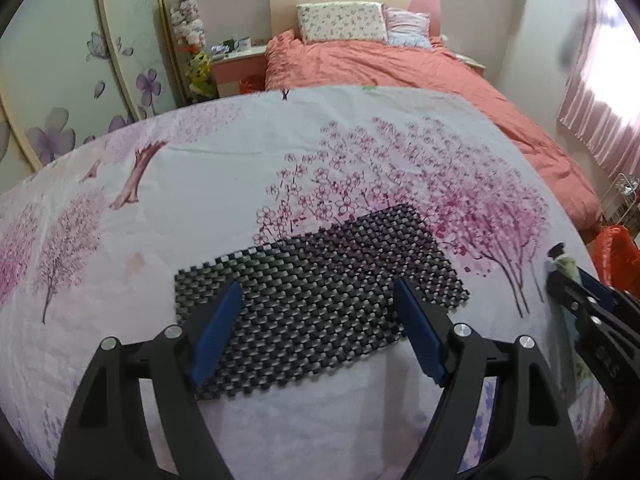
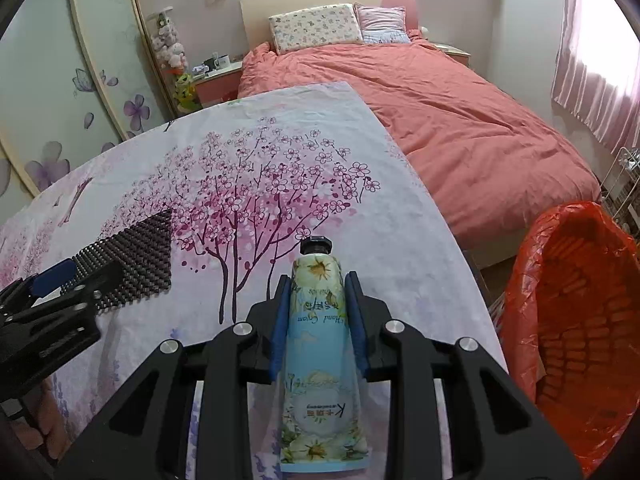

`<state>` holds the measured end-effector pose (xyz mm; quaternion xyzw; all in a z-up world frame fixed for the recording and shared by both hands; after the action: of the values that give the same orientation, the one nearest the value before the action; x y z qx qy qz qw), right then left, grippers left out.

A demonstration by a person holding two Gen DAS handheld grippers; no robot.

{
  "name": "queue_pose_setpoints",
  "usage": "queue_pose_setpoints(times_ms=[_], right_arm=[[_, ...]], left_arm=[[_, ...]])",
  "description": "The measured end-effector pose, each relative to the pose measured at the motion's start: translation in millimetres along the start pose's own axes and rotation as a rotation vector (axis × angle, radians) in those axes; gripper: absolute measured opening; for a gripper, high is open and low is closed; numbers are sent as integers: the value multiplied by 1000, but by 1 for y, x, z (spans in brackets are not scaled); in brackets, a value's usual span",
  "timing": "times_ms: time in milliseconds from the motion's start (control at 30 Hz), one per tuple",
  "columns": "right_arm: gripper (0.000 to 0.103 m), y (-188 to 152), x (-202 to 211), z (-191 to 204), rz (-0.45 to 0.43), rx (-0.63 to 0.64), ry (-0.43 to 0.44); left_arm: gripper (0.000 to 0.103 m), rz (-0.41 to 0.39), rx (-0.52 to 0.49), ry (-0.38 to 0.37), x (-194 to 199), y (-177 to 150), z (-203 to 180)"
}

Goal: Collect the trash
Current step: 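Grasp the black mesh mat with the left tool and lift it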

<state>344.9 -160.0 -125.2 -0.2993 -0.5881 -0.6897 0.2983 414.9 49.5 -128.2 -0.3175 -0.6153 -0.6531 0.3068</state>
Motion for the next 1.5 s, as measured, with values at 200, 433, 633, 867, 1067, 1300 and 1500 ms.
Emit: queue_pose_setpoints(times_ms=[200, 433, 633, 867, 1067, 1300, 1500], right_arm=[[28, -2, 2, -2, -1, -9, 14], [28, -3, 3, -7, -1, -22, 34], [28, -4, 4, -8, -1, -20, 34], [28, -3, 5, -11, -4, -47, 70], [28, -14, 16, -19, -2, -88, 116], [28, -18, 47, -28, -44, -99, 127], [28, -15, 82, -36, -118, -103, 133]], left_arm=[[79, 0, 12, 23, -1, 1, -3], [72, -3, 21, 9, 1, 1, -5], [54, -14, 17, -2, 4, -1, -8], [12, -16, 41, -55, 12, -4, 2], [7, -48, 56, -87, 28, -7, 15], [7, -100, 55, -119, 60, -5, 12], [7, -143, 25, -141, 88, -3, -4]])
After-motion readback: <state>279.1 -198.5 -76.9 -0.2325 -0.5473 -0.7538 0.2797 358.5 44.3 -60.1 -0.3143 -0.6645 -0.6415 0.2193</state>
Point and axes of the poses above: each gripper's, at about its wrist camera, not at the fingertips, and x roughly against the way its jaws point, z to its left, y to its top, the point moved 4 cm from there along -x, roughly the way its jaws point, and after that the axes turned 3 degrees about -x, right-handed, at the moved point
